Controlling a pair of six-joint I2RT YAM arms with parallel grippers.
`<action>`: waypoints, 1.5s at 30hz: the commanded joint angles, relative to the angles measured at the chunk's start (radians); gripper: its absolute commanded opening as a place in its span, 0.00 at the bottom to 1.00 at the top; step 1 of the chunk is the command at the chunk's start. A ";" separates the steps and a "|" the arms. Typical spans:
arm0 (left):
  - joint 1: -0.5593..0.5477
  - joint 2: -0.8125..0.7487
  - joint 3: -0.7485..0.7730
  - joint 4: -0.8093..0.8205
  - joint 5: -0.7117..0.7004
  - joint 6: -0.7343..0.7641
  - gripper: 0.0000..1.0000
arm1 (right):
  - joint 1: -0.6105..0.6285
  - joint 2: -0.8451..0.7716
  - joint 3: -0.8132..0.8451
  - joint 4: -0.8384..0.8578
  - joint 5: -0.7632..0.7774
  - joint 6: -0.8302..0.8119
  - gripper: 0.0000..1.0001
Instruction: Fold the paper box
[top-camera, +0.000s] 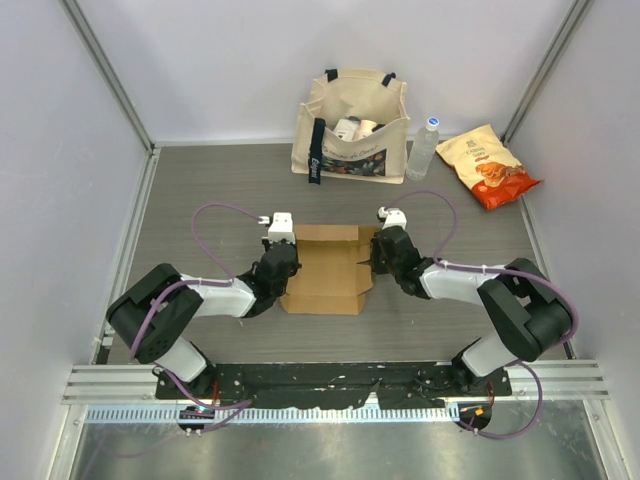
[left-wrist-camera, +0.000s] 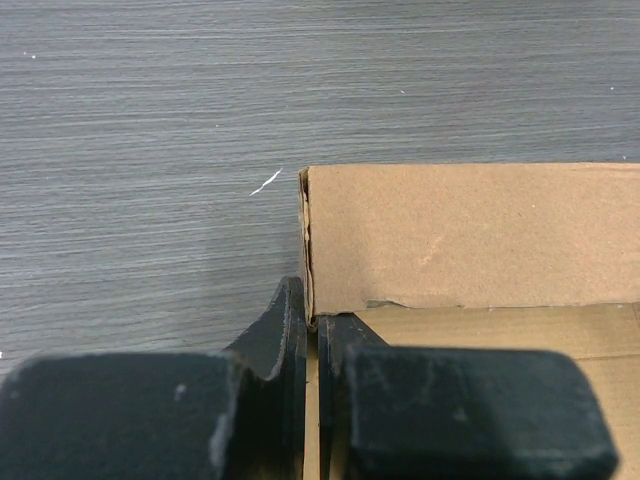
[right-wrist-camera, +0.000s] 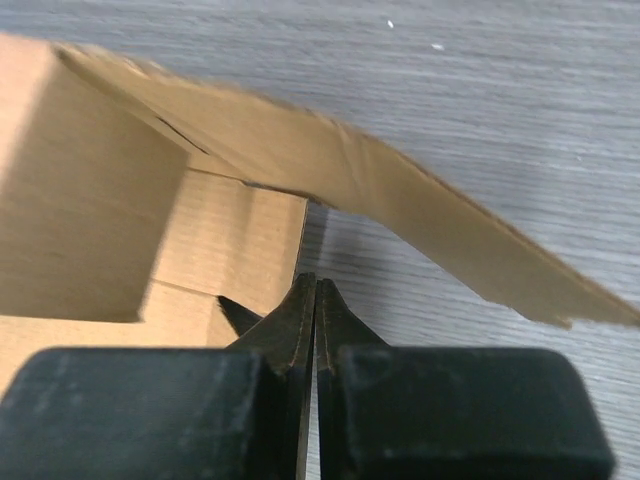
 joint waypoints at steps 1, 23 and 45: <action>-0.001 -0.007 0.031 0.033 -0.008 -0.024 0.00 | 0.011 -0.004 0.072 0.088 -0.041 0.001 0.06; -0.001 -0.024 0.028 0.025 0.030 -0.063 0.00 | 0.016 0.107 0.083 0.084 -0.138 0.094 0.06; -0.001 -0.024 0.020 0.014 -0.022 -0.089 0.00 | 0.008 -0.247 -0.021 -0.186 -0.216 0.148 0.32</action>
